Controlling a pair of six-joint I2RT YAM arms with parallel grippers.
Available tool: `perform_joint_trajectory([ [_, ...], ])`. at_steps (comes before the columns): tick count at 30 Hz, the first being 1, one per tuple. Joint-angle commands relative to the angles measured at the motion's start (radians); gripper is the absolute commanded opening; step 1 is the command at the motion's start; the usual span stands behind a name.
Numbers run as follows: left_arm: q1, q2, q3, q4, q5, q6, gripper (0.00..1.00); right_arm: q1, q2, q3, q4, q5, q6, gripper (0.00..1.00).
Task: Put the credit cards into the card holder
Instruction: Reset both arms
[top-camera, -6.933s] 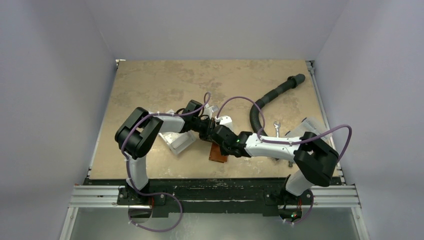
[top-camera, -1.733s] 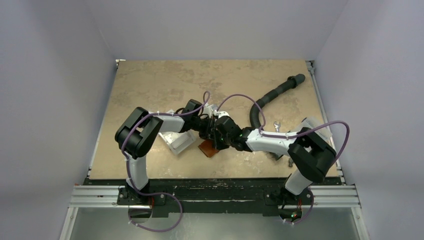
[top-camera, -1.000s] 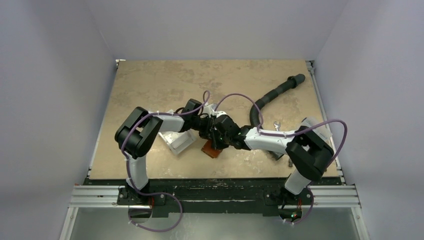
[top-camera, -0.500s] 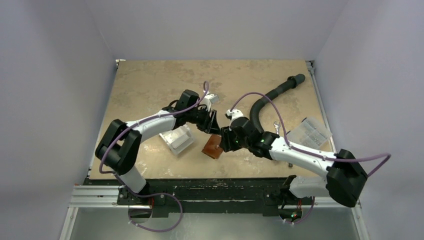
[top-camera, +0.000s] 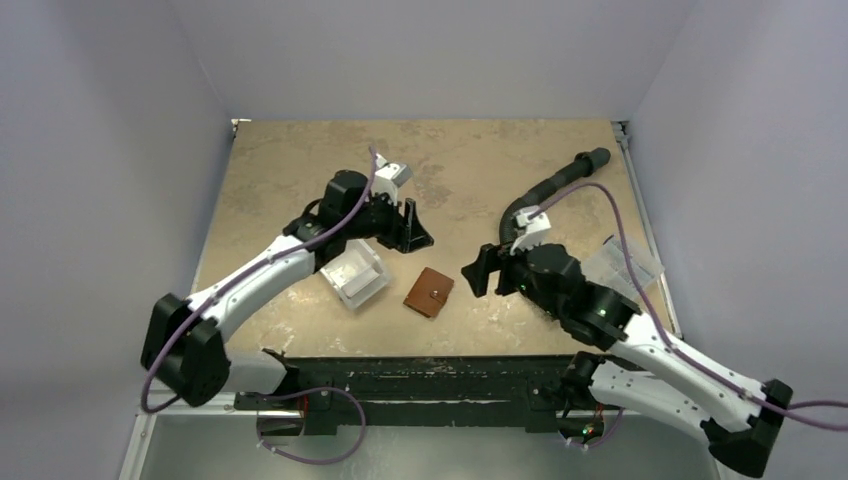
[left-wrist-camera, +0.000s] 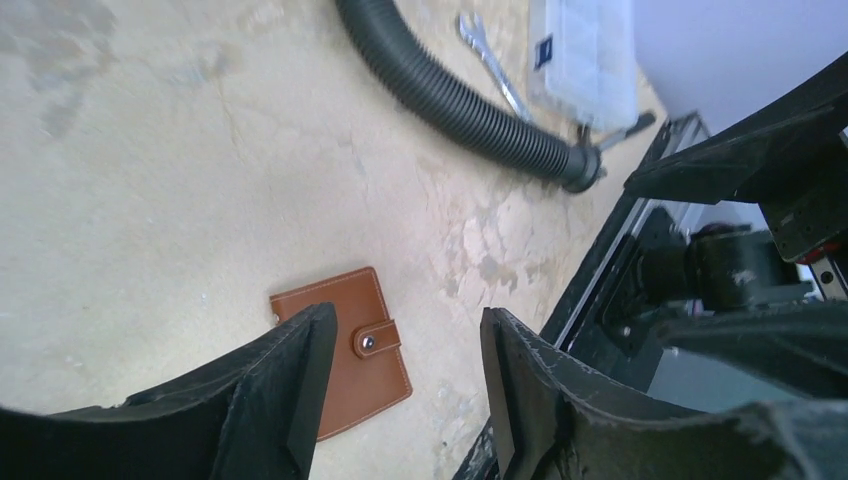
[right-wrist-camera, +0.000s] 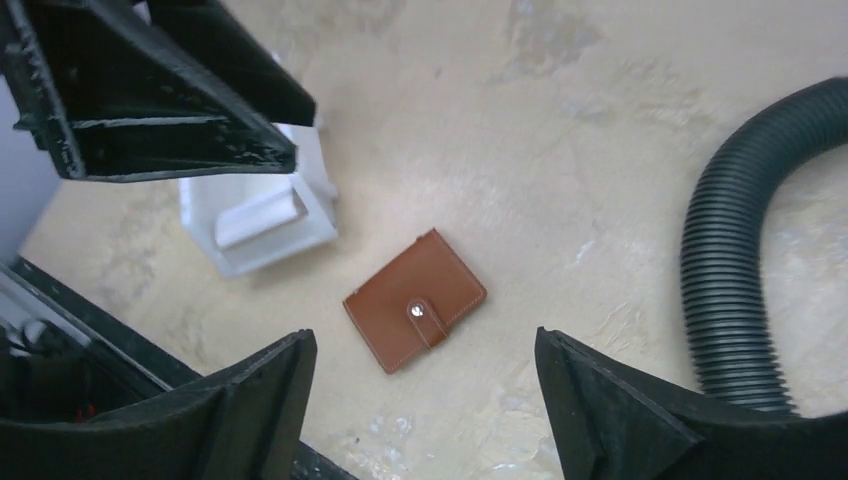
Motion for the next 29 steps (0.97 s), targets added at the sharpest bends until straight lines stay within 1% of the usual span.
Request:
perform_joint_trajectory([
  [1, 0.007, -0.228, 0.021, 0.024, -0.140, -0.088, 0.60, -0.003, -0.151, 0.122, -0.082, 0.135, -0.042, 0.93],
  [3, 0.007, -0.321, 0.044, 0.021, -0.195, -0.090, 0.64, -0.002, -0.212, 0.172, -0.097, 0.160, -0.068, 0.99],
  [8, 0.006, -0.503, 0.117, 0.021, -0.341, -0.068, 0.69, -0.002, -0.305, 0.306, -0.108, 0.192, -0.139, 0.99],
  [11, 0.006, -0.595, 0.112, 0.086, -0.373, -0.073, 0.71, -0.002, -0.321, 0.398, -0.116, 0.205, -0.180, 0.99],
  [14, 0.007, -0.663, 0.127, 0.086, -0.414, -0.059, 0.72, -0.002, -0.325, 0.483, -0.141, 0.259, -0.211, 0.99],
  [19, 0.006, -0.733, 0.146, 0.074, -0.488, -0.026, 0.76, -0.002, -0.355, 0.542, -0.112, 0.301, -0.262, 0.99],
  [23, 0.006, -0.748, 0.172, 0.029, -0.524, -0.003, 0.77, -0.001, -0.365, 0.562, -0.097, 0.309, -0.271, 0.99],
  [27, 0.006, -0.755, 0.178, 0.005, -0.541, -0.002, 0.77, -0.002, -0.371, 0.552, -0.083, 0.314, -0.269, 0.99],
  [29, 0.006, -0.758, 0.177, 0.005, -0.538, -0.005, 0.78, -0.002, -0.369, 0.558, -0.108, 0.311, -0.248, 0.99],
])
